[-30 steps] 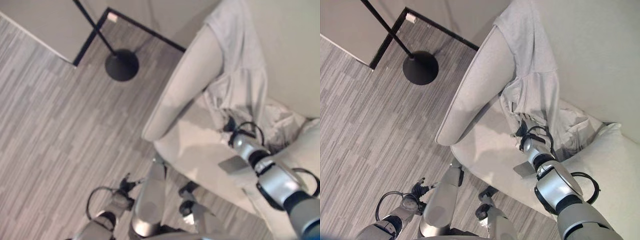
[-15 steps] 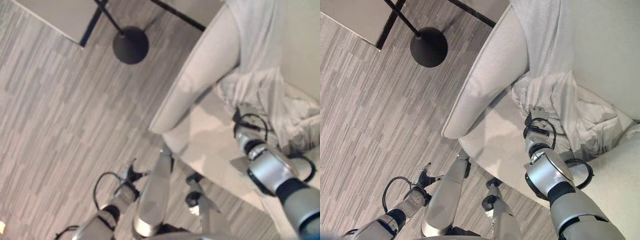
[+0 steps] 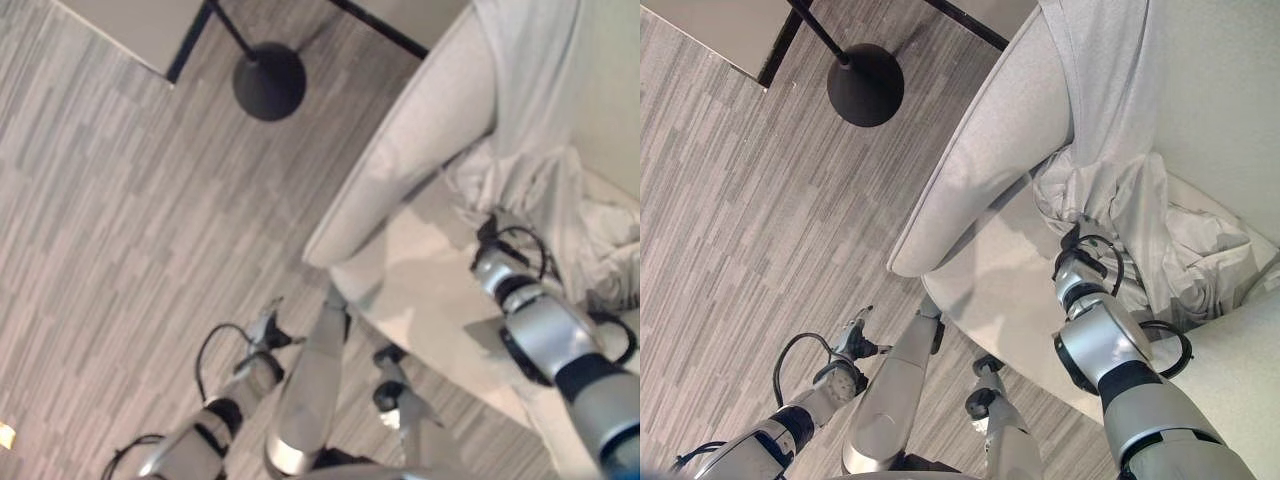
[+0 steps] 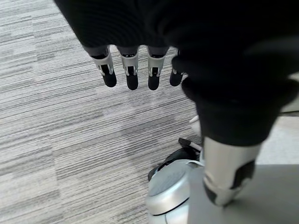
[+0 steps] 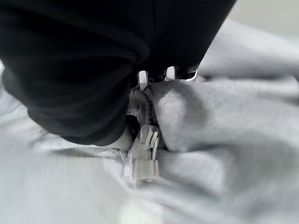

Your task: Hang the clothes on the sofa on the clothes rack.

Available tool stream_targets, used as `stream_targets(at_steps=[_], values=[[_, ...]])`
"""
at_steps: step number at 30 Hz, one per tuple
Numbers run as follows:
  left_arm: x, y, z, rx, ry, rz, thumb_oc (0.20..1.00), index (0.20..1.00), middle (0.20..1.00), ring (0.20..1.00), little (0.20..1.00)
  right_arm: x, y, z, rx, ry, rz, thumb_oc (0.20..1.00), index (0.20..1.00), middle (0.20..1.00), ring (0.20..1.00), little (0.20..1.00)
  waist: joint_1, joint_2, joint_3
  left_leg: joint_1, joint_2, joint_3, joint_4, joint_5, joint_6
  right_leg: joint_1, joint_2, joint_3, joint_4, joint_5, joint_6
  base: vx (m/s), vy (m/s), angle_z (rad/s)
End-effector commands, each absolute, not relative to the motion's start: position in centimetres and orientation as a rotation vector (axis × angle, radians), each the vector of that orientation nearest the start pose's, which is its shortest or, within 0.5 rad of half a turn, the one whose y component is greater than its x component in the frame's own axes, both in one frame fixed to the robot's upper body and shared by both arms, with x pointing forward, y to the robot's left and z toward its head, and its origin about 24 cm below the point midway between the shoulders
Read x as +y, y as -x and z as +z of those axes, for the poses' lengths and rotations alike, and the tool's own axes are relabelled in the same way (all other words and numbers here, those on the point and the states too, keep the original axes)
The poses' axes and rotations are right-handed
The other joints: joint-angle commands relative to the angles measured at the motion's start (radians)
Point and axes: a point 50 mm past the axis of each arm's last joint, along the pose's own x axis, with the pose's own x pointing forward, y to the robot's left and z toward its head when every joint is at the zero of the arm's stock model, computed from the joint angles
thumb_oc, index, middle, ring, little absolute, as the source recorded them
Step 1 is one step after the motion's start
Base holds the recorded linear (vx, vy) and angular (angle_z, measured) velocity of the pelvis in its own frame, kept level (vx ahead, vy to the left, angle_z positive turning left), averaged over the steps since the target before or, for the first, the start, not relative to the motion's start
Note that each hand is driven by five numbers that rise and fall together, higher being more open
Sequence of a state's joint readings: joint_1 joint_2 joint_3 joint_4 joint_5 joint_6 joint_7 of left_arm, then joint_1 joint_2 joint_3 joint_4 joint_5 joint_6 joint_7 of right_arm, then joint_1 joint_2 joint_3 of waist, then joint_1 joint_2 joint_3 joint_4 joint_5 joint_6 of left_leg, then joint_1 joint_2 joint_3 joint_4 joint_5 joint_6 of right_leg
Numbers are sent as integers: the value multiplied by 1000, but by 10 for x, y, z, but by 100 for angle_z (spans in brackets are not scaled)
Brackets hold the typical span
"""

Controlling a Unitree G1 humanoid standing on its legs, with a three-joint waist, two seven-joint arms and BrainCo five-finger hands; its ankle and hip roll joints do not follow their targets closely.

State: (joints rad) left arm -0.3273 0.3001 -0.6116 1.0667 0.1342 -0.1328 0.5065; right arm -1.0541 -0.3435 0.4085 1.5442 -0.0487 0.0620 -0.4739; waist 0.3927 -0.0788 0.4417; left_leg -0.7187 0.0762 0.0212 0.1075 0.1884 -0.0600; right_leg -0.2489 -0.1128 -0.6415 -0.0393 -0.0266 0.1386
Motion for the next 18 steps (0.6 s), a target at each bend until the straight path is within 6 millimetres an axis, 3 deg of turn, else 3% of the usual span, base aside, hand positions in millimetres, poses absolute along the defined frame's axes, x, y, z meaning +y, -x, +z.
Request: stream_targets(at_steps=[1,3,4,7,8,10,12,16,17,18], values=[[201,-233,-98,570,-816,56,1000,1000,1000,1000,1000,-201,-388,72,229,245,-316,200,200,200,200,200,-20,-24,19,-50,16,40,84,-55,-34,90,-45,92,51,-37,31,-14,12,-5],[201,-233,-98,571,-814,58,1000,1000,1000,1000,1000,-200,-388,72,229,244,-314,200,200,200,200,200,-22,-26,20,-48,16,42,83,-55,-34,90,-47,93,51,-38,31,-17,-4,-15],[207,-226,-104,634,-779,78,1000,1000,1000,1000,1000,-143,-392,95,55,-57,-96,200,200,200,200,200,-50,-49,10,-10,32,51,77,-59,-39,102,-43,106,62,-43,26,-20,-5,-23],[206,-221,-107,655,-758,73,1000,1000,1000,1000,1000,-128,-390,103,9,-134,-25,200,200,200,200,200,-56,-54,4,5,35,56,74,-60,-41,111,-43,109,63,-46,25,-12,-9,-23],[208,-214,-112,687,-735,62,1000,1000,1000,1000,1000,-103,-382,118,-78,-252,108,200,200,200,200,200,-63,-60,-12,37,39,62,64,-56,-43,128,-43,114,61,-48,25,2,-28,-27],[208,-208,-116,710,-727,45,1000,1000,1000,1000,1000,-85,-373,129,-136,-347,210,200,200,200,200,200,-69,-64,-35,70,42,68,48,-49,-46,151,-42,117,59,-53,23,4,-33,-19],[211,-200,-119,731,-736,16,1000,1000,1000,1000,1000,-72,-358,151,-237,-443,338,200,200,200,200,200,-74,-70,-67,128,44,81,16,-29,-52,194,-43,118,50,-58,22,3,-58,-17],[218,-182,-127,794,-731,11,1000,1000,1000,1000,1000,-73,-345,181,-380,-538,410,200,200,200,200,200,-81,-72,-102,191,44,94,-33,0,-53,225,-44,127,54,-68,20,-16,-20,-11],[218,-182,-127,794,-731,11,1000,1000,1000,1000,1000,-73,-345,181,-380,-538,410,200,200,200,200,200,-81,-72,-101,192,44,94,-34,0,-53,225,-45,127,54,-68,20,16,-7,-6],[225,-168,-134,858,-718,22,1000,1000,1000,1000,1000,-73,-336,201,-468,-555,451,200,200,200,200,200,-86,-75,-129,225,49,103,-51,6,-51,243,-45,133,62,-78,15,30,-14,-3]])
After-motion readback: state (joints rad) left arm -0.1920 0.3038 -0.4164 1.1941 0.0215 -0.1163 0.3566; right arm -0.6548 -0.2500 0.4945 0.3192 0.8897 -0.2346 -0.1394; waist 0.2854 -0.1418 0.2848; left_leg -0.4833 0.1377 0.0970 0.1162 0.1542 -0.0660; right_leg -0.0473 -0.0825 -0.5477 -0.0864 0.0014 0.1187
